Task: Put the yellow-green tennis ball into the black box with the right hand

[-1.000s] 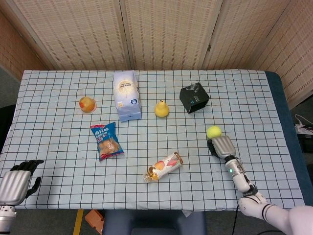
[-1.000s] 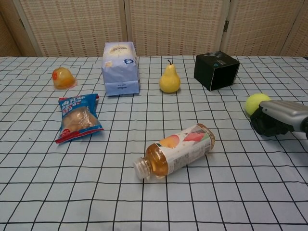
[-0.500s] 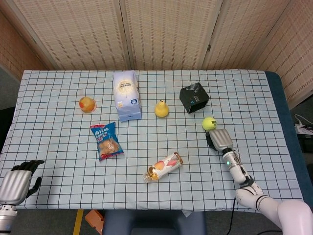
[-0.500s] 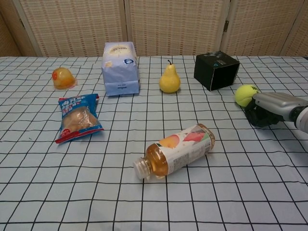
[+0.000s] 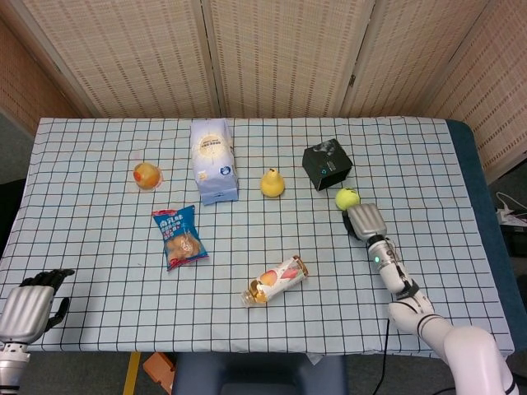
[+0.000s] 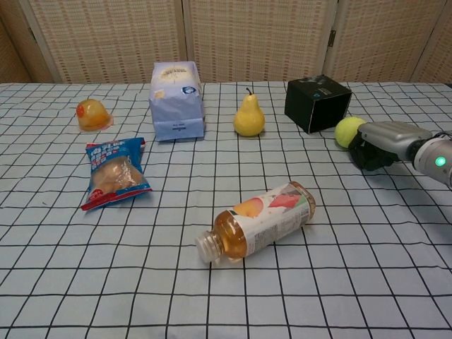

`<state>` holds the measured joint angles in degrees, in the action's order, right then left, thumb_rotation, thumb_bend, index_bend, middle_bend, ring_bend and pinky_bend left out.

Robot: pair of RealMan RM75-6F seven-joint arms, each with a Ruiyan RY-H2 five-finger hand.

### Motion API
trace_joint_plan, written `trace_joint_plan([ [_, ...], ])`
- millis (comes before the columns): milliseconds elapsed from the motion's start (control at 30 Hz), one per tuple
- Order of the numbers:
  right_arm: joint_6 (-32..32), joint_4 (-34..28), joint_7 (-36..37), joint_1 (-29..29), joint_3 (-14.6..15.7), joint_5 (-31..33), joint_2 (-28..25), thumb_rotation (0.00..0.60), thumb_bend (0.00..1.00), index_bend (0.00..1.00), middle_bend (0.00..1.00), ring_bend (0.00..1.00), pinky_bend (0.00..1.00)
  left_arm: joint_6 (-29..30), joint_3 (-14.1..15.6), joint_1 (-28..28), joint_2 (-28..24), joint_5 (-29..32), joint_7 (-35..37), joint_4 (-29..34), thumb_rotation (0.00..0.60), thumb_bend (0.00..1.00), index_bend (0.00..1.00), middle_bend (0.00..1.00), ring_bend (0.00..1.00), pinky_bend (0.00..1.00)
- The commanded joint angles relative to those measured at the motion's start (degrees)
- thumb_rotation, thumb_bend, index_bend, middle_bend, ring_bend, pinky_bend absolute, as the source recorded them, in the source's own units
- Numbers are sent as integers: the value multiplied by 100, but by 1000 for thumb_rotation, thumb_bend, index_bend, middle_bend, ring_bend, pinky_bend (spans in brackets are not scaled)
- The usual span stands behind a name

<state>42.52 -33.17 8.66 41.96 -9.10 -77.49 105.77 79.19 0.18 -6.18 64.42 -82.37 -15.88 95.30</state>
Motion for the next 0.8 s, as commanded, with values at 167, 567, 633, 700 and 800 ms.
trace_joint_plan([
  [167, -47, 486, 196, 192, 36, -117, 254, 600, 920, 1000, 933, 779, 1000, -48, 2, -16, 15, 53, -23, -21, 600, 452, 277, 301, 270, 379],
  [567, 188, 1430, 601, 497, 26, -273, 690, 600, 920, 1000, 933, 731, 1000, -136, -18, -48, 30, 176, -18, -65, 600, 453, 276, 301, 270, 378],
  [633, 174, 1548, 613, 520, 31, -279, 743, 600, 920, 1000, 933, 722, 1000, -139, -19, -49, 28, 186, -15, -66, 600, 452, 276, 301, 270, 378],
  [700, 132, 1623, 666, 534, 33, -277, 777, 600, 920, 1000, 933, 707, 1000, -136, -20, -49, 25, 190, -12, -66, 600, 452, 276, 301, 270, 378],
  [800, 36, 1678, 790, 544, 35, -267, 796, 600, 888, 984, 928, 680, 1000, -126, -22, -48, 19, 193, -5, -63, 600, 452, 276, 301, 270, 379],
])
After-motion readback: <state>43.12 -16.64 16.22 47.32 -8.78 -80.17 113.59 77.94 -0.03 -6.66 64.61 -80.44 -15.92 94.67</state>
